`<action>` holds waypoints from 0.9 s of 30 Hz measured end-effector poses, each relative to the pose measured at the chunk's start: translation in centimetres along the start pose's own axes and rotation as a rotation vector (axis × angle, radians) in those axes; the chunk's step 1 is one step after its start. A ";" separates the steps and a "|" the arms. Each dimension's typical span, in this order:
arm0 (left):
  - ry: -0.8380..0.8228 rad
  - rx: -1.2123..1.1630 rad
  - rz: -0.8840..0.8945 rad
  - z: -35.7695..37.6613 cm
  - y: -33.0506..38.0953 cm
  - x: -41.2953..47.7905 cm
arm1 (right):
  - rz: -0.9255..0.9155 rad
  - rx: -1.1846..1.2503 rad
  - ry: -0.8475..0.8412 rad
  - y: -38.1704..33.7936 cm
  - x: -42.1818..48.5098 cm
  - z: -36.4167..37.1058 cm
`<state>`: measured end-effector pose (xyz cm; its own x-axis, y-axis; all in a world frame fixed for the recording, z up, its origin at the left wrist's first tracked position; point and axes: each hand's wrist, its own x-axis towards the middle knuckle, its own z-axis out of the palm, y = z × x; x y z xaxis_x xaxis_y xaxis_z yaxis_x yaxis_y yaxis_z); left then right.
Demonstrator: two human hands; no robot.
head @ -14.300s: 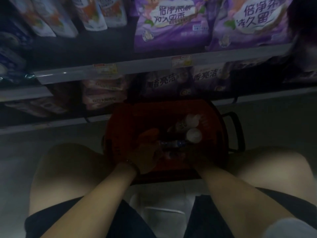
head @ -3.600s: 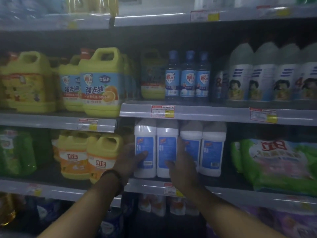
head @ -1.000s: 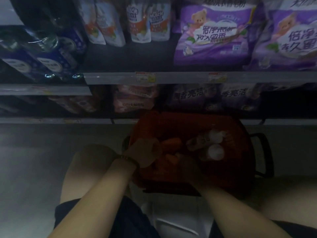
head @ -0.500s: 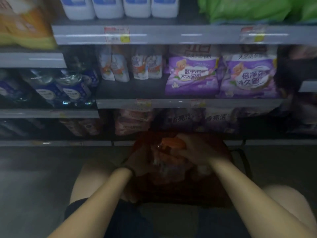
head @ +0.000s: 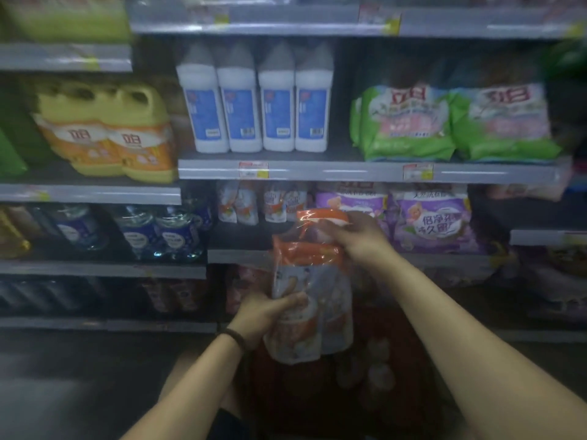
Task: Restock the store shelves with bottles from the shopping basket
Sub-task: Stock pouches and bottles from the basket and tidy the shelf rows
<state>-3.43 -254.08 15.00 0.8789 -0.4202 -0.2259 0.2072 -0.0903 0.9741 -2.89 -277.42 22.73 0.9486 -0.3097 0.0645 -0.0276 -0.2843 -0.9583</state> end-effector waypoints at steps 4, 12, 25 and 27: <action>0.127 -0.086 0.071 0.0 3.7 -0.8 | 0.032 0.120 -0.030 -0.9 -0.9 -0.1; 0.102 -0.160 0.043 -0.4 7.9 -1.4 | 0.236 0.435 -0.394 2.0 -4.6 1.3; 0.513 0.539 0.287 0.1 4.6 -0.9 | 0.045 0.323 0.000 2.0 -3.9 3.4; 0.532 0.615 0.285 1.8 3.0 -1.6 | 0.021 0.264 0.099 2.1 -3.4 4.4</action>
<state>-5.01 -255.33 18.33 0.9783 -0.0364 0.2041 -0.1866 -0.5830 0.7908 -4.82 -272.98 19.29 0.9128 -0.4042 0.0586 0.0489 -0.0345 -0.9982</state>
